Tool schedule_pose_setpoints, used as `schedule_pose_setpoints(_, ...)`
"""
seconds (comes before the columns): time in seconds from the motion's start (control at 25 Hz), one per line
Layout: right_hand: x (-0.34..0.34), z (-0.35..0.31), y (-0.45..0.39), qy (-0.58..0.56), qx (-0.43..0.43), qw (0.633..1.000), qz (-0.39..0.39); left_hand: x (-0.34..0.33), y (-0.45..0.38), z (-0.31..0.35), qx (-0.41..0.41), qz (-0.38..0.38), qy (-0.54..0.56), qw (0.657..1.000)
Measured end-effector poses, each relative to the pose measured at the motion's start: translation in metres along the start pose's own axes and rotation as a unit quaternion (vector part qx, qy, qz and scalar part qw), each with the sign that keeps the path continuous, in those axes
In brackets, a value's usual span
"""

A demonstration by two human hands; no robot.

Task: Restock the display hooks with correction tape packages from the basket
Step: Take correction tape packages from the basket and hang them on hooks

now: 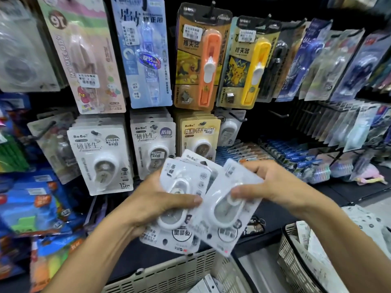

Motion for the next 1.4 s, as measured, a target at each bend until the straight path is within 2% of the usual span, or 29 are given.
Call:
schedule_pose_setpoints(0.04,0.022,0.003,-0.005,-0.078,-0.020,0.993,0.091,0.006,-0.002,0.003,-0.010,0.022,0.021,0.999)
schedule_pose_setpoints(0.08,0.042,0.009,-0.008,-0.160,-0.042,0.970,0.176,0.011,-0.004,0.005,-0.017,0.040,0.037,0.998)
schedule_pose_setpoints(0.16,0.059,0.027,-0.011,-0.296,-0.095,0.913,0.262,0.017,-0.005,0.007,-0.026,0.064,0.065,0.996)
schedule_pose_setpoints(0.28,0.047,0.044,-0.012,-0.370,-0.160,0.876,0.263,0.015,-0.006,0.009,-0.032,0.078,0.090,0.992)
schedule_pose_setpoints(0.48,0.023,0.051,-0.020,-0.395,-0.185,0.860,0.266,0.014,-0.007,0.006,-0.044,0.097,0.121,0.987)
schedule_pose_setpoints(0.6,0.011,0.052,-0.022,-0.333,-0.250,0.881,0.223,0.012,-0.005,0.007,-0.051,0.086,0.124,0.987)
schedule_pose_setpoints(0.68,0.003,0.054,-0.016,-0.189,-0.305,0.916,0.180,0.010,-0.004,0.007,-0.050,0.083,0.135,0.986)
schedule_pose_setpoints(0.72,0.004,0.054,-0.014,-0.079,-0.289,0.936,0.182,0.009,-0.003,0.007,-0.047,0.083,0.146,0.985)
schedule_pose_setpoints(0.76,0.005,0.047,-0.013,0.023,-0.221,0.951,0.213,0.009,-0.003,0.006,-0.041,0.085,0.156,0.983)
schedule_pose_setpoints(0.8,0.000,0.032,-0.012,0.076,-0.112,0.960,0.247,0.008,-0.003,0.007,-0.037,0.090,0.163,0.982)
schedule_pose_setpoints(0.84,-0.012,0.014,-0.007,0.068,-0.014,0.966,0.251,0.006,-0.002,0.007,-0.033,0.098,0.165,0.981)
schedule_pose_setpoints(0.88,-0.029,0.001,-0.003,0.033,0.050,0.974,0.216,0.005,-0.003,0.006,-0.032,0.107,0.166,0.980)
schedule_pose_setpoints(0.92,-0.049,-0.005,0.002,0.013,0.077,0.983,0.164,0.003,-0.002,0.005,-0.029,0.117,0.169,0.978)
schedule_pose_setpoints(1.0,-0.078,-0.002,0.007,0.027,0.056,0.993,0.098,0.001,0.000,0.001,-0.013,0.131,0.179,0.975)
schedule_pose_setpoints(1.08,-0.087,0.006,0.009,0.006,0.023,0.994,0.106,-0.001,0.002,-0.003,0.010,0.124,0.184,0.975)
schedule_pose_setpoints(1.24,-0.079,0.013,0.004,-0.119,-0.059,0.985,0.108,0.007,0.004,-0.003,0.020,0.092,0.151,0.984)
schedule_pose_setpoints(1.32,-0.072,0.006,0.000,-0.107,-0.037,0.991,0.073,0.006,0.005,0.001,0.006,0.051,0.121,0.991)
schedule_pose_setpoints(1.4,-0.060,-0.005,-0.003,-0.043,0.017,0.996,0.080,0.002,0.005,0.002,0.008,0.012,0.109,0.994)
Point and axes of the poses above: each hand's wrist, its own y-axis away from the middle knuckle, its own x-axis out of the back of the hand, z = x × y, the point moved 6 cm from there along -y, towards the middle knuckle, and after that the axes turned 14 degrees about z, right-handed, at the moved point
